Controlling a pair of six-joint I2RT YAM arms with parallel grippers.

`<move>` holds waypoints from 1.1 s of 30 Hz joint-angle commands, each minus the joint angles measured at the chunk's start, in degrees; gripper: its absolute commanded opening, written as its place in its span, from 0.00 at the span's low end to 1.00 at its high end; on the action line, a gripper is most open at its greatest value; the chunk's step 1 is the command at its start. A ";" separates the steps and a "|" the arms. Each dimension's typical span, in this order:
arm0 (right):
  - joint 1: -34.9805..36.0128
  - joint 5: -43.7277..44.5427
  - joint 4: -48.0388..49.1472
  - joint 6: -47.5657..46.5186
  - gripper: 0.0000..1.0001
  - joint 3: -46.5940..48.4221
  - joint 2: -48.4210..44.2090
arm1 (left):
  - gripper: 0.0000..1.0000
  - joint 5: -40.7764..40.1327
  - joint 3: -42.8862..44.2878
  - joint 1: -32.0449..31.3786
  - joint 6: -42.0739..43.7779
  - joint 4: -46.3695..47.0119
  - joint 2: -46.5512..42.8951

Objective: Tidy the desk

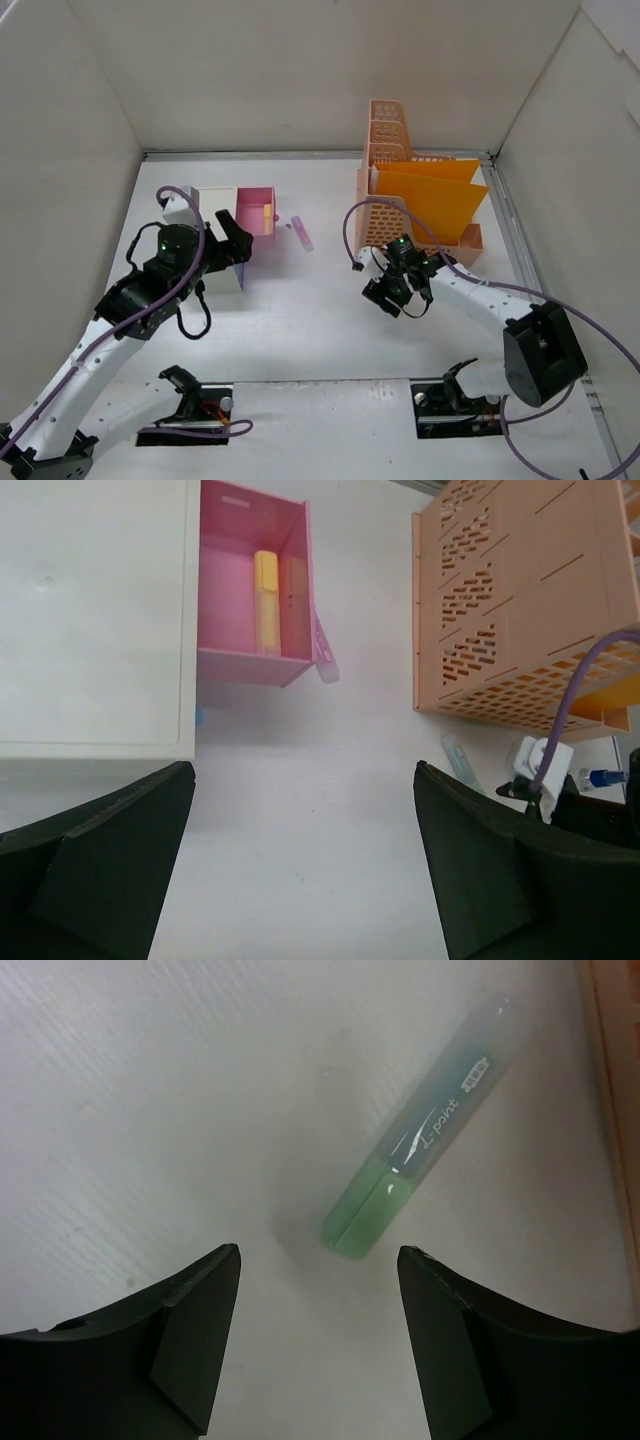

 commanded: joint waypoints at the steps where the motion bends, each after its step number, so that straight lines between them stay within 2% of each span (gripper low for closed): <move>1: 0.74 4.83 5.47 4.47 0.61 3.13 4.86 | 0.87 -3.24 0.08 -1.64 -2.89 -0.12 -0.59; 10: 1.35 7.56 7.84 6.85 0.61 6.56 14.26 | 0.87 -6.41 -2.03 -5.76 -6.59 -1.26 -2.52; 12: 1.35 6.25 7.84 6.76 0.56 6.65 15.76 | 0.87 -7.46 -2.12 -6.46 -7.03 -1.53 -2.70; 13: 1.09 5.72 7.76 6.59 0.49 6.47 16.11 | 0.87 -7.64 -2.12 -6.99 -7.38 -1.79 -2.79; 16: 1.88 5.01 7.67 5.62 0.36 5.33 15.86 | 0.87 -8.78 -2.12 -7.53 -7.99 -2.58 -3.14; 20: 2.67 4.31 7.67 3.25 0.20 3.14 11.65 | 0.88 -9.49 -2.73 -8.58 -8.70 -2.67 -3.31; 22: 3.37 2.73 7.32 1.50 0.06 1.12 6.84 | 0.88 -9.75 -3.26 -9.19 -9.05 -2.49 -3.32; 23: 3.37 2.72 7.06 0.71 0.06 1.11 6.80 | 0.88 -9.84 -3.43 -9.20 -9.14 -2.49 -3.32; 24: 3.64 -0.50 6.44 -0.43 0.00 0.76 5.32 | 0.88 -10.01 -3.44 -9.20 -9.31 -2.41 -3.32; 28: 5.56 -10.71 1.18 -9.13 0.00 2.94 -4.16 | 0.88 -10.36 -4.22 -10.43 -9.40 -1.70 -3.31; 30: 6.53 -13.79 -1.12 -14.49 0.00 5.40 -5.85 | 0.88 -10.45 -4.40 -10.95 -9.40 -1.27 -3.23; 33: 8.11 -15.47 -1.30 -16.97 0.00 14.95 -4.90 | 0.87 -11.15 -4.49 -11.57 -9.14 -0.83 -3.40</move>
